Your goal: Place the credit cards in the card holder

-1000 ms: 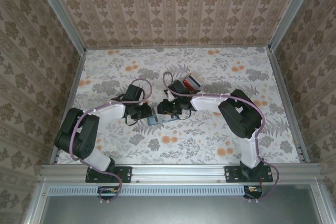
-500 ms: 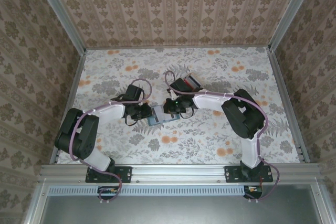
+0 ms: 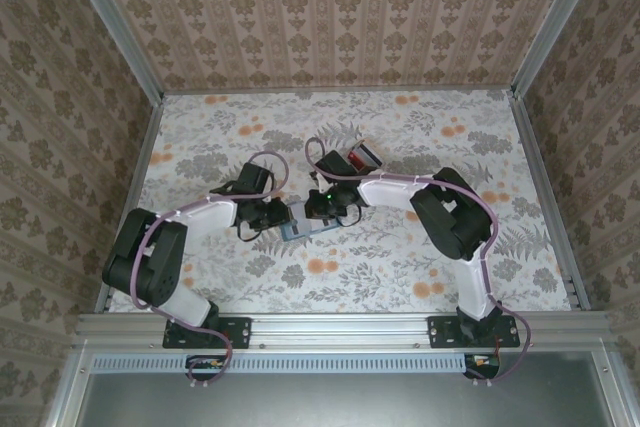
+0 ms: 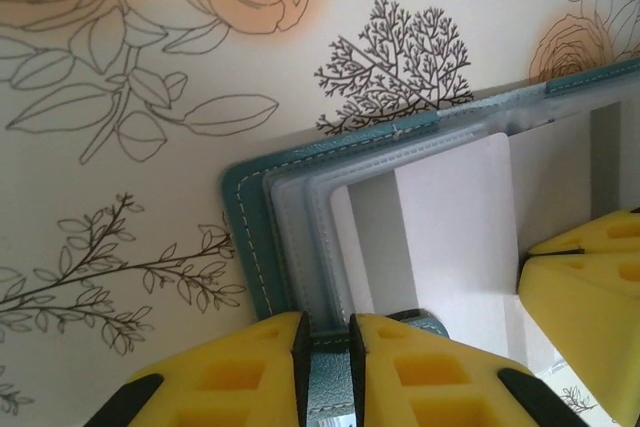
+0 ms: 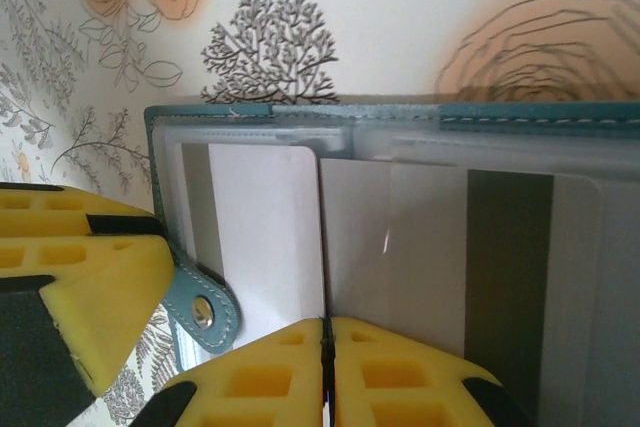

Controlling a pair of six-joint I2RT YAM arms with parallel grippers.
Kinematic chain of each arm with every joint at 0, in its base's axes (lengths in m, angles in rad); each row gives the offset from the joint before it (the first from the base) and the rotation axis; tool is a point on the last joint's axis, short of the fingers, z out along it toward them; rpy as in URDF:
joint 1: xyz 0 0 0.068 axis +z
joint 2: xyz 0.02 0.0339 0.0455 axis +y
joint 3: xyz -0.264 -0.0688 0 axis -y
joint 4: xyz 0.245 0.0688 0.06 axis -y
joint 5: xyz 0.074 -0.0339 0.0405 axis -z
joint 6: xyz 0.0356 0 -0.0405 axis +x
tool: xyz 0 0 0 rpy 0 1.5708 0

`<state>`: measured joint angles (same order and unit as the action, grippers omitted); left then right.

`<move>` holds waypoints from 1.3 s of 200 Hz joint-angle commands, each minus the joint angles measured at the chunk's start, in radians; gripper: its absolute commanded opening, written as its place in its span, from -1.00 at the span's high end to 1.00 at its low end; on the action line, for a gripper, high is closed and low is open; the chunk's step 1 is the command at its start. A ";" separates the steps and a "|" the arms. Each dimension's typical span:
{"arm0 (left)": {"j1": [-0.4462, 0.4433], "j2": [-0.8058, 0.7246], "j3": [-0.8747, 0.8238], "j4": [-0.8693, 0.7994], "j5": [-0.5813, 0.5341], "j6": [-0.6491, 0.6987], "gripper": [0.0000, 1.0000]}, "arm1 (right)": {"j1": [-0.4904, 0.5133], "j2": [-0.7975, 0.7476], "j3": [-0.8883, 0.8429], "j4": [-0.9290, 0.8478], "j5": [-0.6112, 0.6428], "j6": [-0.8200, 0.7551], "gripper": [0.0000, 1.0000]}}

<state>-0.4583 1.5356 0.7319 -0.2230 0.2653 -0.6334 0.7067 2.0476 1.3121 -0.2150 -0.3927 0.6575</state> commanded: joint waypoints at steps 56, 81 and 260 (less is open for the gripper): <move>-0.008 -0.028 0.000 -0.013 0.030 -0.018 0.40 | 0.015 0.013 0.027 -0.032 -0.040 0.002 0.78; -0.007 -0.077 0.018 -0.057 0.014 0.028 0.16 | -0.016 -0.013 -0.001 -0.024 -0.032 -0.001 0.77; -0.207 0.150 0.297 -0.397 -0.331 0.228 -0.16 | -0.064 -0.041 -0.100 0.059 -0.078 0.023 0.77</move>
<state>-0.6598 1.6569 0.9825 -0.5888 -0.0109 -0.4320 0.6487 2.0300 1.2472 -0.1486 -0.4694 0.6647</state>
